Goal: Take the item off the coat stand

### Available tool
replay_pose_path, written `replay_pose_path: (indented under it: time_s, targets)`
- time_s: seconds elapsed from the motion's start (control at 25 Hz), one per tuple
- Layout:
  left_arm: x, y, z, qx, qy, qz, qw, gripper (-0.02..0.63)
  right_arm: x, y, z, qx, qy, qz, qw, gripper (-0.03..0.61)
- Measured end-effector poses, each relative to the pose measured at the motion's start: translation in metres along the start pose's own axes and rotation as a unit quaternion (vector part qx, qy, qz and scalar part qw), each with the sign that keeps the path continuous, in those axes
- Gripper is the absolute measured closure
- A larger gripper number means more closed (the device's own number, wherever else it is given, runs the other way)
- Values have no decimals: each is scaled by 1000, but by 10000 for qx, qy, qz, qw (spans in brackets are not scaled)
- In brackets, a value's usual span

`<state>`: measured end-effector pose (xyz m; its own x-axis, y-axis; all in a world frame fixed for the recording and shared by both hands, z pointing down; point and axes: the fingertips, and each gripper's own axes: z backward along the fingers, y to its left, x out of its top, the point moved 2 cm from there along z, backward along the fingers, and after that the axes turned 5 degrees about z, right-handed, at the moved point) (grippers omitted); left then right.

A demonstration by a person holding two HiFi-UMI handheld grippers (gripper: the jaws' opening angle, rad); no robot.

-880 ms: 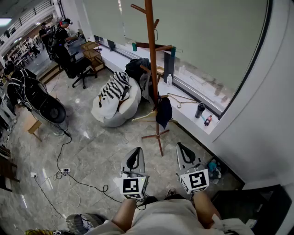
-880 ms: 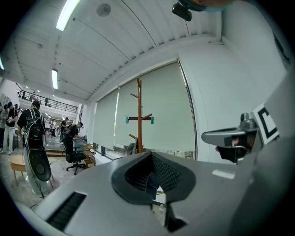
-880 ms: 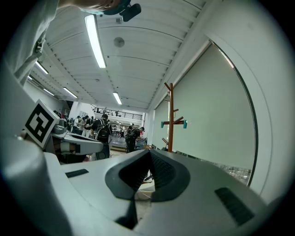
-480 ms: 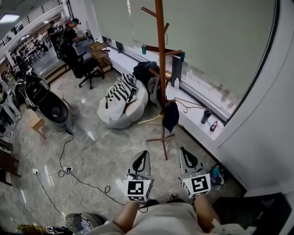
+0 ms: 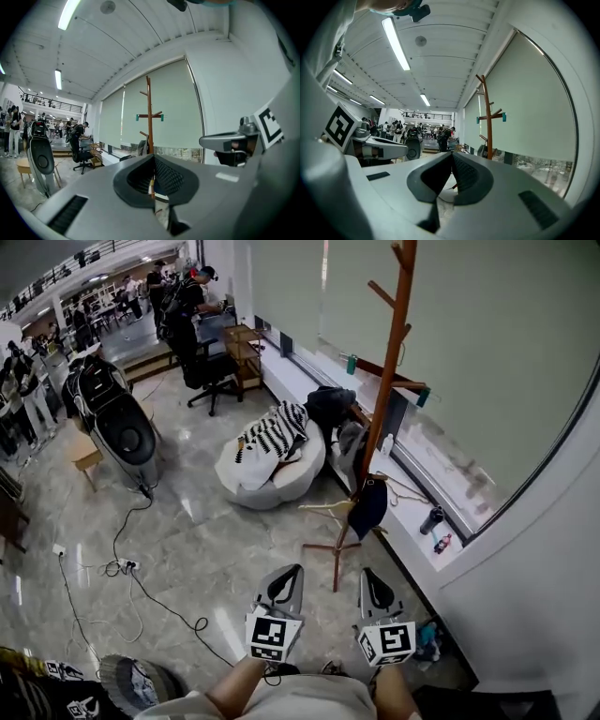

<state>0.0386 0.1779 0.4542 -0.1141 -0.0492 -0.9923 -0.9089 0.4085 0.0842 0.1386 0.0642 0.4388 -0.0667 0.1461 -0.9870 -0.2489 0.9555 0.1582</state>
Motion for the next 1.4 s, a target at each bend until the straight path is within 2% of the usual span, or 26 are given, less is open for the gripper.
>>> replay_pose_path:
  time_s: [0.44, 0.72, 0.88, 1.04, 1.24, 1.4]
  targets:
    - [-12, 76, 36, 265, 91, 117, 9995, 604, 1, 64, -47, 269, 112, 39, 9996, 574]
    - [-37, 116, 38, 430, 308, 391, 9978, 604, -23, 105, -70, 671, 484, 118, 9965, 574]
    - [-40, 121, 15, 426, 324, 422, 9977, 604, -25, 89, -96, 695, 436, 136, 9965, 574]
    - [-31, 121, -19, 396, 290, 280, 9984, 604, -26, 60, -127, 664, 279, 83, 9974, 574]
    - [-4, 122, -78, 275, 193, 26, 9994, 604, -10, 20, -166, 611, -25, 39, 9981, 574]
    - [13, 111, -129, 139, 105, 34, 9998, 604, -3, -25, -187, 514, -140, 62, 9986, 574]
